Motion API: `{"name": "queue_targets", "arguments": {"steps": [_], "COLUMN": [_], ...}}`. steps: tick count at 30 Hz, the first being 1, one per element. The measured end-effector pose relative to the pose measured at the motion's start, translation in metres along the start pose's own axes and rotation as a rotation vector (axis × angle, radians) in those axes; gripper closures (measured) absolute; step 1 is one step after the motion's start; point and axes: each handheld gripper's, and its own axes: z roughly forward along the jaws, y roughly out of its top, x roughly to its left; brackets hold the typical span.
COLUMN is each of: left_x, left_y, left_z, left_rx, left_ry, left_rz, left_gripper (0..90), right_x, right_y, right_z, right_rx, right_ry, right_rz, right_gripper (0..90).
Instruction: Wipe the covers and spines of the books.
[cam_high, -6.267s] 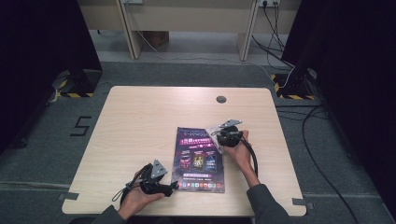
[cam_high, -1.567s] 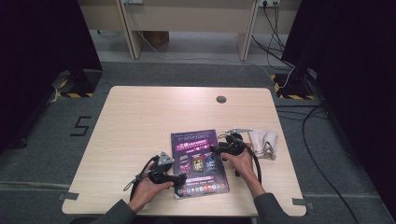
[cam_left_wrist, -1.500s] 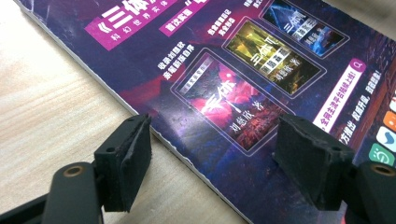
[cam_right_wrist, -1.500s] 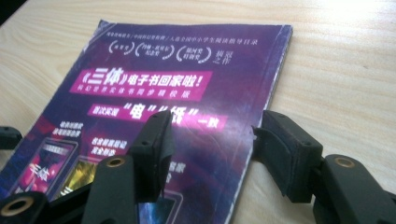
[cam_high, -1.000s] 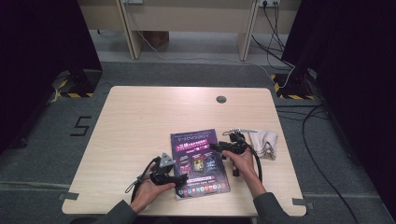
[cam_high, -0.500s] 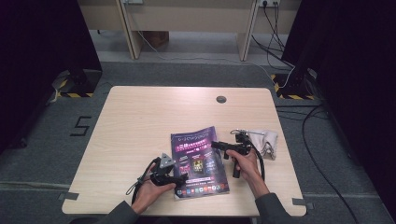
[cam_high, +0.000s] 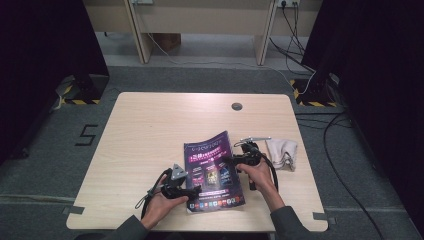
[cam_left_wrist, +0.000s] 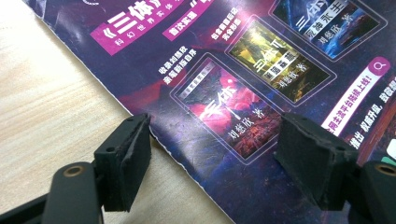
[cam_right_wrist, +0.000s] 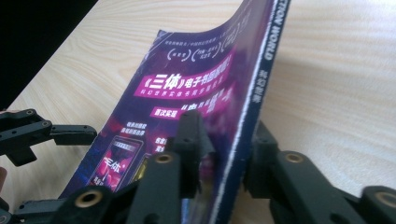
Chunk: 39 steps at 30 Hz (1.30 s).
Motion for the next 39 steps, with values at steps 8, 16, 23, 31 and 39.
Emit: {"name": "queue_targets", "arguments": {"steps": [8, 16, 23, 31, 39], "left_x": [0.003, 0.028, 0.058, 0.074, 0.073], "left_y": [0.001, 0.007, 0.005, 0.002, 0.0], "left_z": [-0.003, -0.019, -0.029, -0.039, -0.036], "left_rx": [0.002, -0.033, -0.028, -0.043, -0.026], "left_ry": [-0.002, 0.022, 0.088, 0.117, 0.108], "left_rz": [0.017, -0.033, -0.049, -0.081, -0.078], "left_gripper": [28.6, 29.6, 29.6, 30.1, 30.2], "right_x": [0.007, 0.015, 0.028, 0.042, 0.046], "right_y": [0.006, 0.015, 0.037, 0.069, 0.088], "right_z": [-0.003, -0.002, -0.004, -0.012, -0.028], "right_rx": [0.012, 0.029, 0.073, 0.14, 0.17], "right_ry": [-0.029, -0.039, -0.064, -0.137, -0.212], "right_rz": [-0.072, -0.13, -0.18, -0.284, -0.322], "right_gripper": [76.5, 77.7, 80.6, 83.0, 83.5]}}
